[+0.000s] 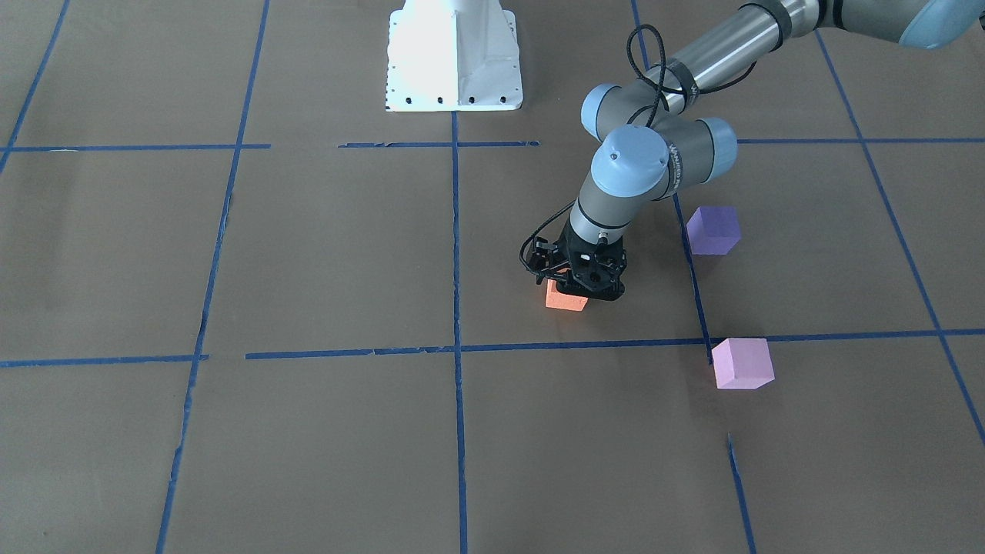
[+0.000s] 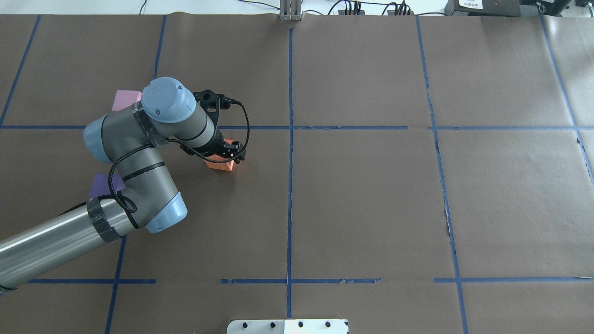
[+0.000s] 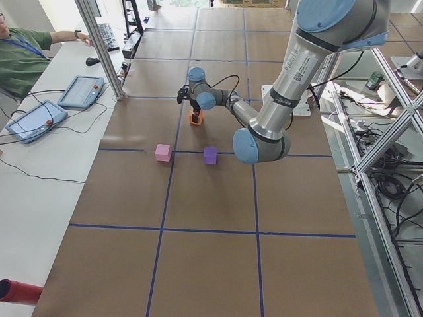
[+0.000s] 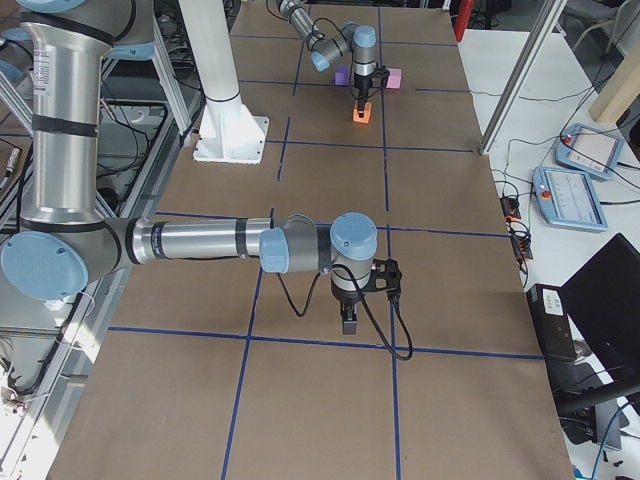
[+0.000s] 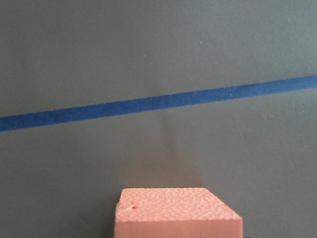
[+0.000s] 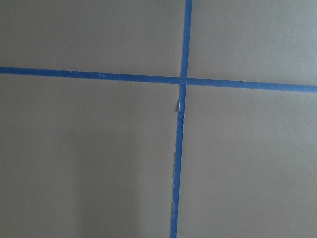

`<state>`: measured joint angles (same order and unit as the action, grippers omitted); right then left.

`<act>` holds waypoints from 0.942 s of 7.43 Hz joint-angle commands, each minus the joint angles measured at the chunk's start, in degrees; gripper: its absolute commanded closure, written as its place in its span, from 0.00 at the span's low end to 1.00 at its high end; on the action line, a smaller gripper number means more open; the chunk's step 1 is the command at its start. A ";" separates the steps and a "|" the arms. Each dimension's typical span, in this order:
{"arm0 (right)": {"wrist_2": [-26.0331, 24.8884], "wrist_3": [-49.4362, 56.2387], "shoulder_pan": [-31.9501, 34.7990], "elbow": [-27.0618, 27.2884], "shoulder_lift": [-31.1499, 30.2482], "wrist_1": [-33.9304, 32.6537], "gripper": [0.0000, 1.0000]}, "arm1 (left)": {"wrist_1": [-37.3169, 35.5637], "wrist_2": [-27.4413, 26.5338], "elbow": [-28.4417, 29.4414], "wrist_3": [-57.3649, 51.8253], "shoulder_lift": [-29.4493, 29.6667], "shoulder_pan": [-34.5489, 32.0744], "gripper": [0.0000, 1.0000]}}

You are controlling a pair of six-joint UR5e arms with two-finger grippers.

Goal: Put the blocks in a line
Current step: 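Close the left gripper on the orange cube and lift it, then carry the orange cube between the pink and purple cubes and lower it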

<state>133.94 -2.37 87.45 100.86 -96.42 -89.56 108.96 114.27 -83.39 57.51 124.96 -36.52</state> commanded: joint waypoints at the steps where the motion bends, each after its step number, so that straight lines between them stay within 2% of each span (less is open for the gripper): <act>1: 0.00 0.00 0.00 -0.04 0.00 0.00 0.00 | -1.98 0.60 -1.15 -0.56 -0.33 -1.52 1.00; 2: 0.00 0.00 0.00 -0.04 0.00 0.00 0.00 | -2.26 2.87 -3.77 -0.73 -2.25 -3.80 1.00; 4: 0.00 0.00 0.00 -0.04 0.00 0.00 0.00 | -2.26 6.04 -10.97 -3.26 -11.02 -9.15 0.98; 6: 0.00 0.00 0.00 -0.04 0.00 0.00 0.00 | -1.38 9.82 -10.47 -11.14 -19.55 -12.77 0.96; 7: 0.00 0.00 0.00 -0.04 0.00 0.00 0.00 | -1.38 9.92 -9.08 -11.63 -19.84 -12.79 0.90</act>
<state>133.94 -2.37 87.45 100.81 -96.42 -89.56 107.41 123.31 -93.42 48.49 107.36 -48.26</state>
